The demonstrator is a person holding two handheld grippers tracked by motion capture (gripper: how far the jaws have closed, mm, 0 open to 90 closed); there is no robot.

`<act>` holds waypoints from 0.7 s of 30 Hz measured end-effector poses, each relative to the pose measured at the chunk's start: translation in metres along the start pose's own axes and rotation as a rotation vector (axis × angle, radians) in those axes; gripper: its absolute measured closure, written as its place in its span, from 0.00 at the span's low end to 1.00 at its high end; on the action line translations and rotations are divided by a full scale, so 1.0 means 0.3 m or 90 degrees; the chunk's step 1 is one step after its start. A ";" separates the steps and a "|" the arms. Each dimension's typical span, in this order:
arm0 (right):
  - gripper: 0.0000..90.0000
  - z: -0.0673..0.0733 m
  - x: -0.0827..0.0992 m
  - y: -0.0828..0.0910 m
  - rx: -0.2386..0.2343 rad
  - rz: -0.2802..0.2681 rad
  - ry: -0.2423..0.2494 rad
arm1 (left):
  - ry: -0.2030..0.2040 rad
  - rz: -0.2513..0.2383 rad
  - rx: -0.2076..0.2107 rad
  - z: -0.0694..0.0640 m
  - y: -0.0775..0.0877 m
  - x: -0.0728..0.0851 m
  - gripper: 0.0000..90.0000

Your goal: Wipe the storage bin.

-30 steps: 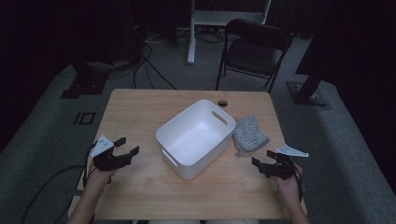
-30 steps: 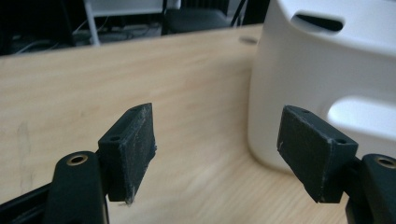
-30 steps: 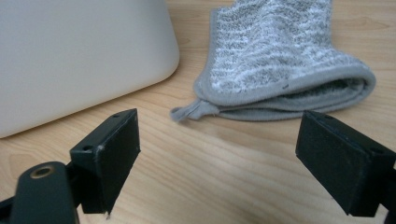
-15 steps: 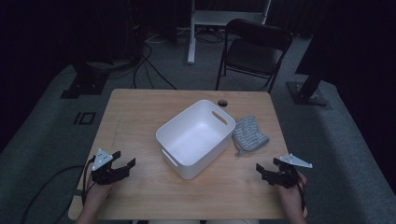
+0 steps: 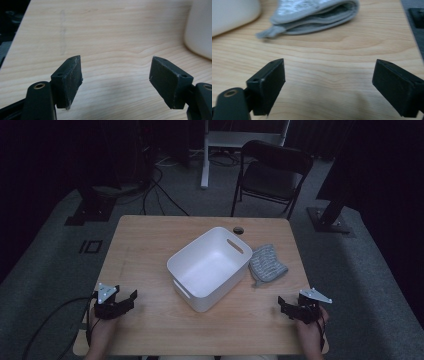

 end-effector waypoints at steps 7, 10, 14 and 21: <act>0.12 0.000 0.010 -0.020 0.034 0.022 -0.003 | 0.020 0.035 -0.036 0.035 -0.017 0.030 0.29; 0.12 -0.006 0.019 -0.036 0.045 0.038 -0.020 | 0.016 0.054 -0.045 0.043 -0.027 0.047 0.30; 0.12 0.011 0.031 -0.058 0.042 0.065 -0.008 | 0.019 0.063 -0.055 0.050 -0.031 0.048 0.30; 0.12 0.010 0.030 -0.063 0.065 0.073 0.000 | 0.006 0.112 -0.080 0.050 -0.054 0.059 0.30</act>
Point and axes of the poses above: each handheld gripper's, and its own axes: y roughly backward along the jaws, x roughly out of its underside, z roughly to its left, the point moved 7 cm from there along -y, roughly forward along the jaws, and after that the axes turned 4 degrees about y, right-handed, at the moved point
